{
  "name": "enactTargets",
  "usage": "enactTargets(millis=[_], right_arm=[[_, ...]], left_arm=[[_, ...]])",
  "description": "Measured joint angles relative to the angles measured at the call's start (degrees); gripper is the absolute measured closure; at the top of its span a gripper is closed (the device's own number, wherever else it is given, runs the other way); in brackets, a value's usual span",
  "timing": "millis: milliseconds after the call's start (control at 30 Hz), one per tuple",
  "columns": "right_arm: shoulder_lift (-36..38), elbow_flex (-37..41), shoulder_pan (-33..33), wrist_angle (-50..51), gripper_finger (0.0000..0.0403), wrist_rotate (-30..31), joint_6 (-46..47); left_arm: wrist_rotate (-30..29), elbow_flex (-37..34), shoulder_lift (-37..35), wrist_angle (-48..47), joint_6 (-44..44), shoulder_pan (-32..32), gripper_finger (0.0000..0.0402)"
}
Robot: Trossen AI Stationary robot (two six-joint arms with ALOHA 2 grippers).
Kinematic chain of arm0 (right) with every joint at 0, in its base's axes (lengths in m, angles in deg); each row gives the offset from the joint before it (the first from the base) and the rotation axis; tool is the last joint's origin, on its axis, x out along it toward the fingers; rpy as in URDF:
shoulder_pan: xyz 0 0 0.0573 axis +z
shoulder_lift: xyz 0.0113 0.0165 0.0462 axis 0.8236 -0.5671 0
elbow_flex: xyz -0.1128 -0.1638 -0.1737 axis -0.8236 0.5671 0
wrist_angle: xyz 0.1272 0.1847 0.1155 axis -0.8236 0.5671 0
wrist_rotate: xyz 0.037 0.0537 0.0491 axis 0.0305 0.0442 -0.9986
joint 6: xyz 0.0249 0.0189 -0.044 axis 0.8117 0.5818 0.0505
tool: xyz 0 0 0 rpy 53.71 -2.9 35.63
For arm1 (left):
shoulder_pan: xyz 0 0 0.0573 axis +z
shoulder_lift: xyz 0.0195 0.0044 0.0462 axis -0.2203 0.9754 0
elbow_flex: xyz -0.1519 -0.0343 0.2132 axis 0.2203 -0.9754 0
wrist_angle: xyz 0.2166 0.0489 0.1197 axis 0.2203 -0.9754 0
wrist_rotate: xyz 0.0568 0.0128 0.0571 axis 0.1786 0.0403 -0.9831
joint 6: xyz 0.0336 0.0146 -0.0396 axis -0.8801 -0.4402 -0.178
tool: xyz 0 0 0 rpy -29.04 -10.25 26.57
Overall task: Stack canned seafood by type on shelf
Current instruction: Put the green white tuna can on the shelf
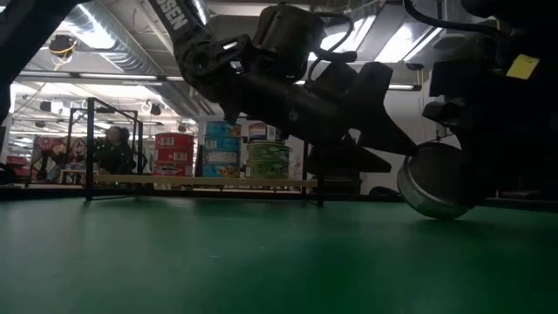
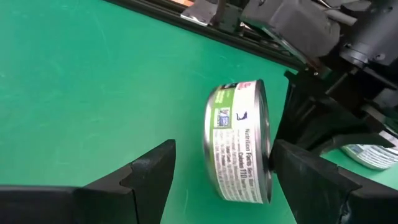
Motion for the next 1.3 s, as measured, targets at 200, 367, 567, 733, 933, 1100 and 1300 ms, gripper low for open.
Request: enactTargets(millis=[200, 367, 567, 733, 933, 1100, 1300], right_arm=[[0.00, 0.00, 0.00, 0.00, 0.0400, -0.02, 0.00], [0.00, 0.00, 0.02, -0.01, 0.0400, -0.04, 0.00], [0.00, 0.00, 0.02, -0.02, 0.0400, -0.09, -0.02], [0.00, 0.00, 0.02, -0.63, 0.0400, -0.11, -0.19], [0.00, 0.00, 0.02, -1.20, 0.0400, -0.45, -1.44], [0.00, 0.00, 0.04, -1.09, 0.0400, -0.59, -1.46], [0.00, 0.00, 0.04, -1.18, 0.0400, -0.58, -1.46]], left_arm=[[1.33, -0.01, 0.00, 0.00, -3.13, -0.16, 0.0139], [1.53, 0.00, 0.75, 0.80, -2.53, -0.13, 0.0139], [2.56, -0.02, 4.01, 5.20, -0.99, -0.13, 0.0139], [3.82, 0.48, 5.90, 8.75, -1.08, 0.00, 0.0139], [9.72, 3.36, 7.25, 9.03, -5.60, -0.04, 0.0140], [10.16, 4.23, 7.50, 8.97, -7.75, -0.26, 0.0173], [10.14, 4.24, 7.50, 7.81, -7.10, -0.07, 0.0253]])
